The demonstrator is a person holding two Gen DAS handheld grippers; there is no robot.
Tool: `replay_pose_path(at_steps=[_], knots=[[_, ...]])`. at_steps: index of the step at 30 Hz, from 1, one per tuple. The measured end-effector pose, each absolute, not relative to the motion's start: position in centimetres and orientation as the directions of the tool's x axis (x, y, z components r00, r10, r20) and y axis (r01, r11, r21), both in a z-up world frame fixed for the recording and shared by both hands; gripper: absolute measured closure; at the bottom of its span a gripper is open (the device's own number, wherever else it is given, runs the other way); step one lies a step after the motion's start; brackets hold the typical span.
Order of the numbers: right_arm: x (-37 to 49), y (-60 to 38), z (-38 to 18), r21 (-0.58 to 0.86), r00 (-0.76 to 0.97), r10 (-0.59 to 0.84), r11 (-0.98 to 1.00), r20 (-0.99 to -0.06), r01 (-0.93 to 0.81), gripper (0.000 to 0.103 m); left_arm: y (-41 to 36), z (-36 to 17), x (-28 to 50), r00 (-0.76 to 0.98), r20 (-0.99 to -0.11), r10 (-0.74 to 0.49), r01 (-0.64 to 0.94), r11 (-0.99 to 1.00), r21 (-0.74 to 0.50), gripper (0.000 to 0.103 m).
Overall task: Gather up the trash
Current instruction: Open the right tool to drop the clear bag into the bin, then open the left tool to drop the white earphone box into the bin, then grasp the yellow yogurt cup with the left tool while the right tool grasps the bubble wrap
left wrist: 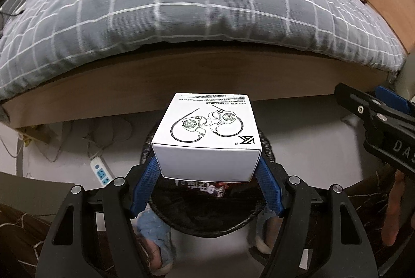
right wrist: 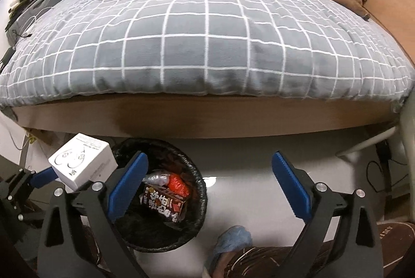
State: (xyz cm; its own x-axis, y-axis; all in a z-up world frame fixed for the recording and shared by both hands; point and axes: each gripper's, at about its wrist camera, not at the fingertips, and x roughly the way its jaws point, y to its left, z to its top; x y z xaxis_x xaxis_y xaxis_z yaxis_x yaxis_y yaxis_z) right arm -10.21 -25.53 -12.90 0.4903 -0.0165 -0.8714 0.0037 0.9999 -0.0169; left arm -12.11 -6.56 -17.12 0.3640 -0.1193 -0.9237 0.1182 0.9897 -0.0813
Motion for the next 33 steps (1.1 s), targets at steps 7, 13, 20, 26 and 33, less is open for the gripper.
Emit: replay_pose_path(at_steps=[7, 13, 20, 26, 33], knots=[[-9.7, -26.8, -13.1, 0.004, 0.483, -0.017, 0.999, -0.876, 0.044, 0.010, -7.5, -17.3, -11.8, 0.383, -0.918, -0.101, 0.119, 0.991, -0.059, 0.017], [-9.4, -26.2, -12.6, 0.003, 0.500, -0.014, 0.999, -0.866, 0.033, 0.010, -6.8, -16.6, -11.1, 0.413, -0.908, -0.065, 0.079, 0.996, -0.035, 0.006], [-9.0, -25.6, -10.9, -0.005, 0.547, -0.010, 1.000, -0.837, 0.011, 0.010, -4.1, -14.5, -9.8, 0.464, -0.885, -0.047, 0.031, 0.999, -0.036, 0.006], [-8.0, -25.4, -9.6, -0.009, 0.582, -0.006, 1.000, -0.813, -0.002, 0.010, -2.5, -12.8, -8.0, 0.500, -0.865, -0.042, 0.002, 0.999, -0.047, 0.006], [-6.1, -24.8, -8.1, -0.012, 0.621, 0.006, 1.000, -0.784, -0.025, 0.010, -0.8, -10.5, -5.4, 0.549, -0.835, -0.033, -0.024, 0.998, -0.055, 0.006]])
